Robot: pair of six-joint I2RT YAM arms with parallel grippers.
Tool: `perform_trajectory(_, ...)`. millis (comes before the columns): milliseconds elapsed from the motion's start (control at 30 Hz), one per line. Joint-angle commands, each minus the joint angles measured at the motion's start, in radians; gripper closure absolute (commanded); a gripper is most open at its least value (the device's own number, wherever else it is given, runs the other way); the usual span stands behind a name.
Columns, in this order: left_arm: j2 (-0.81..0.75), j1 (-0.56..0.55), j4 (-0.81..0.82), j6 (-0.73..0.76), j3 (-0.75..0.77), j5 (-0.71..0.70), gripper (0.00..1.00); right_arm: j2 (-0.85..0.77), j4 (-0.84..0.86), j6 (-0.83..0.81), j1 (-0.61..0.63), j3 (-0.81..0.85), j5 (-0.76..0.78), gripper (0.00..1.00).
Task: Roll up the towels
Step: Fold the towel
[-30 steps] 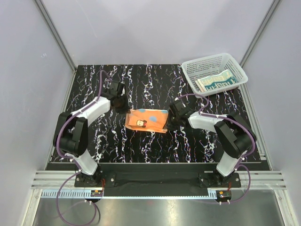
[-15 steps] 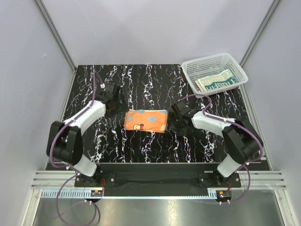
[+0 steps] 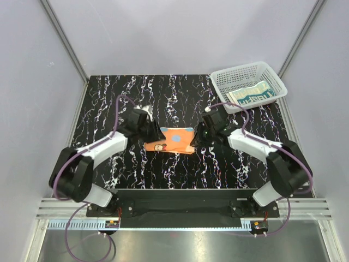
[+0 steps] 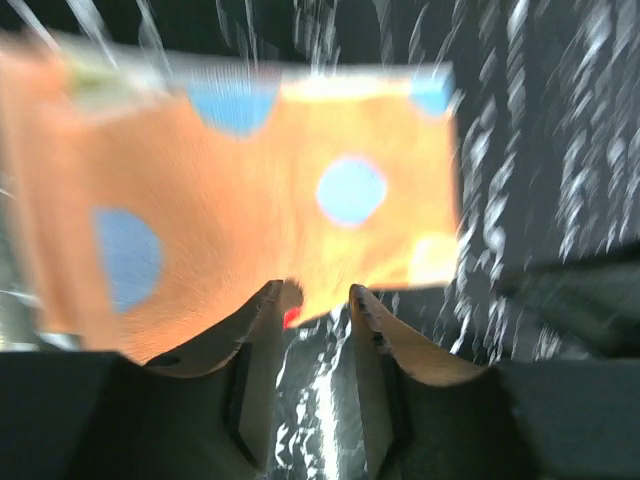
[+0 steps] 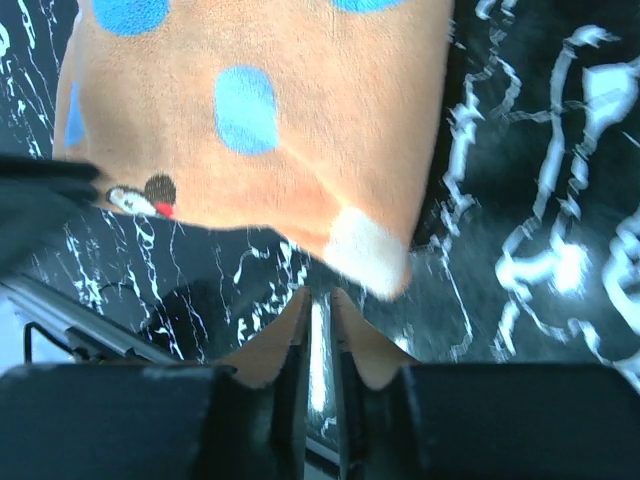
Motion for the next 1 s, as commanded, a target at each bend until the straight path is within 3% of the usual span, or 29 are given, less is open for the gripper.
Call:
perform_trajectory(0, 0.084, -0.012, 0.197, -0.047, -0.059, 0.154, 0.64, 0.110, 0.174, 0.006, -0.031, 0.017, -0.153, 0.82)
perform_trajectory(200, 0.223, -0.008, 0.026, -0.019, 0.013, 0.003, 0.76, 0.251, 0.217, 0.060, -0.095, -0.015, -0.200, 0.86)
perform_trajectory(267, 0.236, 0.011, -0.011, -0.022, 0.028, -0.062, 0.76, 0.263, 0.229, 0.077, -0.126, -0.061, -0.202, 0.87)
perform_trajectory(533, 0.233, 0.179, -0.030, 0.017, -0.004, -0.088, 0.76, 0.283, 0.241, 0.075, -0.170, -0.133, -0.229, 0.87)
perform_trajectory(667, 0.259, 0.189, -0.036, 0.040, 0.002, -0.114, 0.76, 0.279, 0.252, 0.068, -0.170, -0.130, -0.271, 0.86)
perform_trajectory(800, 0.251, 0.187, -0.014, 0.037, -0.002, -0.088, 0.75, 0.207, 0.200, 0.019, -0.170, -0.092, -0.306, 0.69)
perform_trajectory(833, 0.245, 0.187, -0.016, 0.037, 0.005, -0.085, 0.74, 0.167, 0.157, -0.015, -0.172, -0.063, -0.321, 0.50)
perform_trajectory(867, 0.238, 0.187, -0.020, 0.043, 0.013, -0.087, 0.73, 0.150, 0.130, -0.035, -0.170, -0.043, -0.329, 0.44)
perform_trajectory(933, 0.230, 0.183, -0.045, 0.047, 0.050, -0.093, 0.69, 0.107, 0.036, -0.079, -0.172, 0.014, -0.308, 0.36)
perform_trajectory(967, 0.224, 0.181, -0.059, 0.053, 0.065, -0.100, 0.62, 0.092, 0.012, -0.090, -0.170, 0.029, -0.296, 0.35)
